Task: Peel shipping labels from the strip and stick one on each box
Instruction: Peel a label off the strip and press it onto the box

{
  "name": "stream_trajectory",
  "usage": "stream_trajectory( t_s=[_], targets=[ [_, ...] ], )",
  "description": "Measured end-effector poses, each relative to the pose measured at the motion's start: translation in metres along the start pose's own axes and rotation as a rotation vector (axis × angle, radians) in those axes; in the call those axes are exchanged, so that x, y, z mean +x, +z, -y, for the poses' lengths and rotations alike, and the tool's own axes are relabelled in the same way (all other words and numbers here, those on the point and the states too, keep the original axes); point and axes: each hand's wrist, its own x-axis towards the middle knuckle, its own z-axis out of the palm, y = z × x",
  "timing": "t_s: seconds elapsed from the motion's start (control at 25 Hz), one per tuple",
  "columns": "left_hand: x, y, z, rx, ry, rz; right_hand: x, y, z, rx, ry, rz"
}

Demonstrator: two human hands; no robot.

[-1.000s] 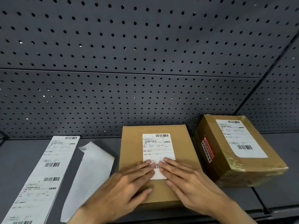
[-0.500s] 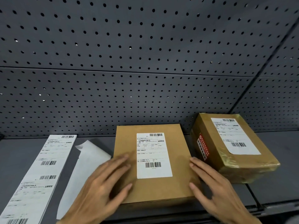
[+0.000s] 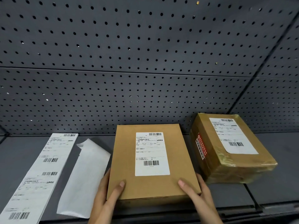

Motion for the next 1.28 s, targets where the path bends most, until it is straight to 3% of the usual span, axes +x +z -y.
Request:
stream_trajectory(
  t_s=[0.32, 0.72, 1.28],
  targets=[
    [0.000, 0.004, -0.013, -0.074, 0.090, -0.039, -0.016, 0.009, 0.020, 0.138, -0.009, -0.036],
    [-0.030, 0.029, -0.067, -0.089, 0.144, 0.034, -0.054, -0.035, 0.079, 0.181, -0.211, -0.003],
    [-0.080, 0.243, -0.062, -0.121, 0.206, 0.158, -0.012, -0.245, 0.128, 0.143, -0.276, 0.020]
  ],
)
